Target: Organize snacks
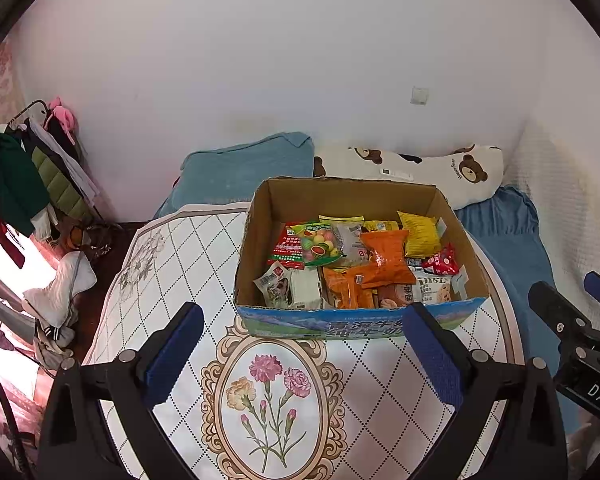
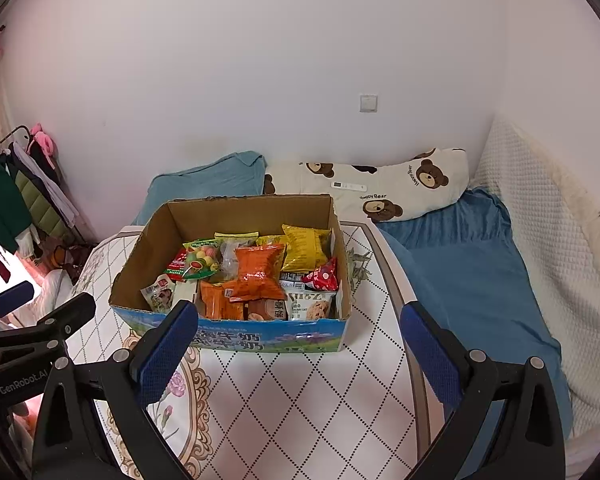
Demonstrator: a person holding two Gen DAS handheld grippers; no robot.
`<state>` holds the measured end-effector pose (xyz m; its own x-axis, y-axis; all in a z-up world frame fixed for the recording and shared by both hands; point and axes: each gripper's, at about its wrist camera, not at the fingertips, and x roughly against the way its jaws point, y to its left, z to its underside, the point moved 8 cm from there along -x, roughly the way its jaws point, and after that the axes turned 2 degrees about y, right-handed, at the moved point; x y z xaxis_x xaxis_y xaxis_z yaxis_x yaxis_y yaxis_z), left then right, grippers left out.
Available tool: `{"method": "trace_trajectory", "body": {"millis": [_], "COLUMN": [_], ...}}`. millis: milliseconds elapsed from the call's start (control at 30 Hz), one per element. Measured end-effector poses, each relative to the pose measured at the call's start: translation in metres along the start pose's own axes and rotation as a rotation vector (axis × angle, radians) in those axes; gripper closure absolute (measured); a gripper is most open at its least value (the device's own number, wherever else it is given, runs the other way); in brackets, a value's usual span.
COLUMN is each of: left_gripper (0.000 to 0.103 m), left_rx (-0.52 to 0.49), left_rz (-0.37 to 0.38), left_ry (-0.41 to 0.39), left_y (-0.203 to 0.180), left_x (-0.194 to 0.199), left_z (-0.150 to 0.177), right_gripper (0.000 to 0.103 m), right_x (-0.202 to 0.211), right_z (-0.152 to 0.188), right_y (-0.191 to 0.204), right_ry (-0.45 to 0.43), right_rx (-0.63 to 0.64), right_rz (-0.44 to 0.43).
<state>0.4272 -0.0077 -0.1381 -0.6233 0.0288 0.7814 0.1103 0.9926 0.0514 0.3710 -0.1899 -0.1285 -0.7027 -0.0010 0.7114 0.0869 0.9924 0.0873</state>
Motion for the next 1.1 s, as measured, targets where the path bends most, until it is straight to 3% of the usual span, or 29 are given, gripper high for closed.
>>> {"method": "trace_trajectory", "body": {"millis": [1100], "left_gripper": [0.001], "left_rx": [-0.030], "left_rz": [0.014], "left_ry": [-0.024], "left_y": [-0.0058], "left_x": [0.0063], "left_z": [-0.0030], "right_gripper": [0.000], "right_x": [0.0033], "right_z": [0.0036], "right_y": [-0.0010], "right_ry": [0.001], "right_rx": [-0.015], "right_rz": [0.008]}}
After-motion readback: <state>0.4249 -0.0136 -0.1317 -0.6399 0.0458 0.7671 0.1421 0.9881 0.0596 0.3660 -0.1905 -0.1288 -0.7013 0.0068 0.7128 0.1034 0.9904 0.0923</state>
